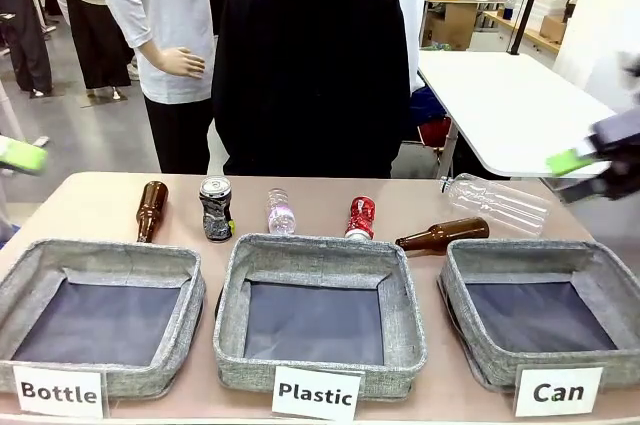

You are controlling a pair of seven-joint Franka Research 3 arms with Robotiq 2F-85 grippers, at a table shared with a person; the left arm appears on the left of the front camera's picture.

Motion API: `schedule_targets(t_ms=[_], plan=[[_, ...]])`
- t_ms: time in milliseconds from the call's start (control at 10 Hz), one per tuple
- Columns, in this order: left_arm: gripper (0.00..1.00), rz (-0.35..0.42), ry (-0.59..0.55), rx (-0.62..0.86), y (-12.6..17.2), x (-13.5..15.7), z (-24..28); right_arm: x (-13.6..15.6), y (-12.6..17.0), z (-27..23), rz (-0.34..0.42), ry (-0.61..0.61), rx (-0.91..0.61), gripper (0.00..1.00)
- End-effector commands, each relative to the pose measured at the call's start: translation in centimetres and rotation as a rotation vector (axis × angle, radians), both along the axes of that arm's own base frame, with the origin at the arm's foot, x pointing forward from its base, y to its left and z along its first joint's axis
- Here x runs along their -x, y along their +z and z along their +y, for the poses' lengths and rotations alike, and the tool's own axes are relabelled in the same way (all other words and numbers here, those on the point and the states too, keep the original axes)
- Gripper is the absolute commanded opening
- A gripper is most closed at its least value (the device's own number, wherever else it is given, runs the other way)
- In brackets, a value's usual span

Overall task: Sort the can waste into the basket.
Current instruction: Pick up the can waste from the table and place it in the right Fabric basket.

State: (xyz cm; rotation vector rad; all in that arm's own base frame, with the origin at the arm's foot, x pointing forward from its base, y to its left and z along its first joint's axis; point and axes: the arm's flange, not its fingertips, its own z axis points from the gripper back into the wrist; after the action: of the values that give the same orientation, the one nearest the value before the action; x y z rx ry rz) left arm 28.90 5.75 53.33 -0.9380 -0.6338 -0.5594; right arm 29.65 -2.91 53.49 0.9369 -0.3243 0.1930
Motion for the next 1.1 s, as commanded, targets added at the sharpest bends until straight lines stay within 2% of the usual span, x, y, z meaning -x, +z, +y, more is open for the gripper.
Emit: schedule_targets(t_ms=[0, 200, 300, 400, 600, 700, 800, 900, 1000], plan=[[1.00, 0.070, 0.174, 0.247, -5.0, 0.9, 6.7, 2.4, -4.8, -6.3, 0.010, -0.179, -0.203, 1.00], [1.00, 0.150, 0.393, 0.452, -9.7, 1.8, 12.4, 3.7, -8.7, -13.4, 0.073, -0.387, -0.399, 1.00], [1.00, 0.176, 0.432, 0.521, -11.1, 1.6, 14.4, 4.0, -9.9, -15.2, 0.086, -0.438, -0.441, 1.00], [1.00, 0.197, 0.487, 0.573, -12.4, 2.3, 15.1, 4.2, -10.9, -16.6, 0.117, -0.495, -0.457, 1.00], [1.00, 0.215, 0.548, 0.620, -13.1, 2.4, 13.0, 4.1, -12.7, -18.2, 0.173, -0.612, -0.464, 1.00], [1.00, 0.234, 0.606, 0.592, -13.2, 1.9, 11.8, 4.2, -13.2, -18.3, 0.170, -0.726, -0.379, 1.00], [1.00, 0.236, 0.655, 0.560, -13.2, 1.8, 11.0, 4.0, -12.1, -21.0, 0.185, -0.582, -0.468, 1.00], [1.00, 0.248, 0.579, 0.628, -13.4, 0.3, 17.0, 4.0, -12.1, -21.0, 0.185, -0.582, -0.468, 1.00], [1.00, 0.248, 0.579, 0.628, -13.4, 0.3, 17.0, 4.0, -12.1, -21.0, 0.185, -0.582, -0.468, 1.00]])
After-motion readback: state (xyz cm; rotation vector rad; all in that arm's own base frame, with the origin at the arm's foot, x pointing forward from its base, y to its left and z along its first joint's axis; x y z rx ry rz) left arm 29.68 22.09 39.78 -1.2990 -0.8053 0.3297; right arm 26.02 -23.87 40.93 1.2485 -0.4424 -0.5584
